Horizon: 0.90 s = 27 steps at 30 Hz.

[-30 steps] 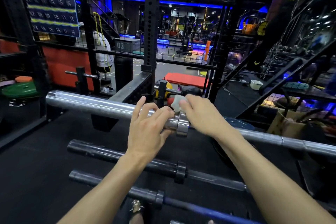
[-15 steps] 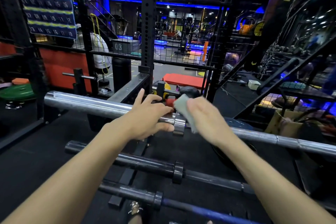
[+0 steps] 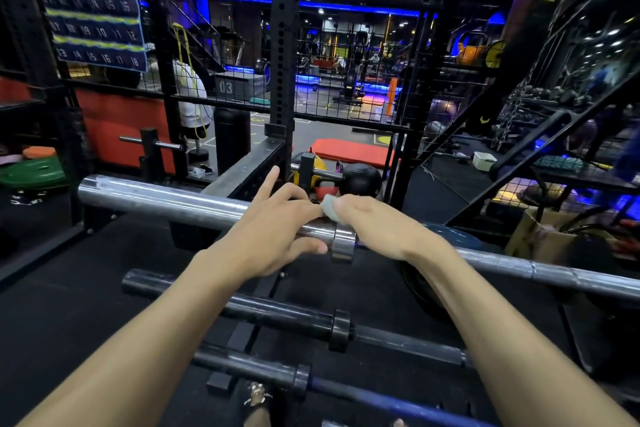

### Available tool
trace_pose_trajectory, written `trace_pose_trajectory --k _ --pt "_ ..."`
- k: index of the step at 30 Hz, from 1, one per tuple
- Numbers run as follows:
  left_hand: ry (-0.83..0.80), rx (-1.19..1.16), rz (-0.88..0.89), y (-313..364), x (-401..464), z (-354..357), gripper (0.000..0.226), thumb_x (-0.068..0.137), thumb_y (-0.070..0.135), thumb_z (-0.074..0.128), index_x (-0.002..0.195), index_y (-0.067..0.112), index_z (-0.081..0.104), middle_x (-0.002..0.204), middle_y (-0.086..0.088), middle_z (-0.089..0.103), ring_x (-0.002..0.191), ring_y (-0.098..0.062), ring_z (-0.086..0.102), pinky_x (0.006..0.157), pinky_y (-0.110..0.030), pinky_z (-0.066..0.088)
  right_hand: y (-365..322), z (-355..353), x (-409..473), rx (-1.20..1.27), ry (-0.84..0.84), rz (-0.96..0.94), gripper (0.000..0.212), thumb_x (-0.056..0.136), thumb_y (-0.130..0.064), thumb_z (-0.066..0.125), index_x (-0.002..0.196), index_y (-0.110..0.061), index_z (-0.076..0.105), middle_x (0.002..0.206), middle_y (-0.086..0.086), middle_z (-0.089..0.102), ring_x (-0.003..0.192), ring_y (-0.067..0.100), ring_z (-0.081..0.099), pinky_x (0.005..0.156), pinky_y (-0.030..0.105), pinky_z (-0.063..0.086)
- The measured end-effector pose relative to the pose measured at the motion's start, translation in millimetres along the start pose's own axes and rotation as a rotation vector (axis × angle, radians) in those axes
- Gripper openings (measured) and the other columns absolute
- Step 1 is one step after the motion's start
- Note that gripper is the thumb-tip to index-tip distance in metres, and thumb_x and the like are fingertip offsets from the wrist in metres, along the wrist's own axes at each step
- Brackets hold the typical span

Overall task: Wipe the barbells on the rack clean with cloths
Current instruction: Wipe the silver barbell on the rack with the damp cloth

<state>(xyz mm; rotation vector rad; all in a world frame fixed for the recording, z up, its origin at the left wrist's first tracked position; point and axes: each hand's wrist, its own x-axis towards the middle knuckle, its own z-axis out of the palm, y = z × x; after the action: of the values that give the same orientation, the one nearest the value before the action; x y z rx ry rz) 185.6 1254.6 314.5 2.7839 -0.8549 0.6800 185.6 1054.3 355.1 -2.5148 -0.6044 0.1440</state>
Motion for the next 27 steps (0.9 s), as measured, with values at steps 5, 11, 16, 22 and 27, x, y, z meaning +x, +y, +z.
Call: trace_pose_trajectory --k 5,11,16,22,27 --pt "0.110 -0.046 -0.010 2.3 -1.8 6.7 0.039 0.089 0.053 0.069 0.118 0.027 0.066 0.092 0.016 0.057 0.120 -0.012 0.045 0.125 -0.043 -0.012 9.3 -2.6 -5.9 -0.053 0.070 -0.132 0.024 0.108 -0.037 0.042 0.117 -0.026 0.061 0.102 -0.006 0.061 0.085 0.008 0.055 0.079 0.031 0.042" --pt "0.213 -0.011 -0.018 10.6 -7.5 7.9 0.059 0.079 0.051 0.079 0.132 0.029 0.065 0.100 0.013 0.067 0.115 -0.013 0.050 0.127 -0.047 -0.001 28.1 -23.4 32.7 0.145 0.027 0.166 0.040 0.100 -0.044 0.053 0.067 -0.021 0.053 0.058 -0.009 0.045 0.062 0.017 0.041 0.063 0.033 0.034" --pt "0.382 0.052 -0.083 26.0 -9.5 17.4 0.059 0.057 0.038 0.097 0.108 0.024 0.074 0.085 0.013 0.066 0.098 -0.018 0.056 0.123 -0.043 0.016 45.5 -18.4 25.5 0.485 0.309 0.153 0.054 0.096 -0.044 0.048 0.091 0.008 0.060 0.071 0.010 0.057 0.067 0.022 0.050 0.072 0.044 0.051" --pt "0.399 0.017 -0.087 19.0 -9.9 19.9 0.055 0.053 0.039 0.098 0.097 0.024 0.070 0.081 0.017 0.040 0.097 -0.016 0.049 0.122 -0.037 0.016 22.2 15.1 -24.1 0.037 0.285 -0.203 0.026 0.109 -0.032 0.042 0.126 -0.029 0.061 0.128 -0.021 0.058 0.112 0.002 0.055 0.091 0.009 0.041" --pt "0.490 0.015 -0.087 25.2 -11.1 19.8 0.058 0.045 0.033 0.101 0.095 0.019 0.073 0.083 0.014 0.038 0.097 -0.016 0.044 0.117 -0.035 0.017 25.7 21.8 -8.6 -0.267 0.325 -0.212 0.028 0.108 -0.036 0.040 0.123 -0.020 0.057 0.116 -0.001 0.060 0.104 0.019 0.057 0.088 0.038 0.045"
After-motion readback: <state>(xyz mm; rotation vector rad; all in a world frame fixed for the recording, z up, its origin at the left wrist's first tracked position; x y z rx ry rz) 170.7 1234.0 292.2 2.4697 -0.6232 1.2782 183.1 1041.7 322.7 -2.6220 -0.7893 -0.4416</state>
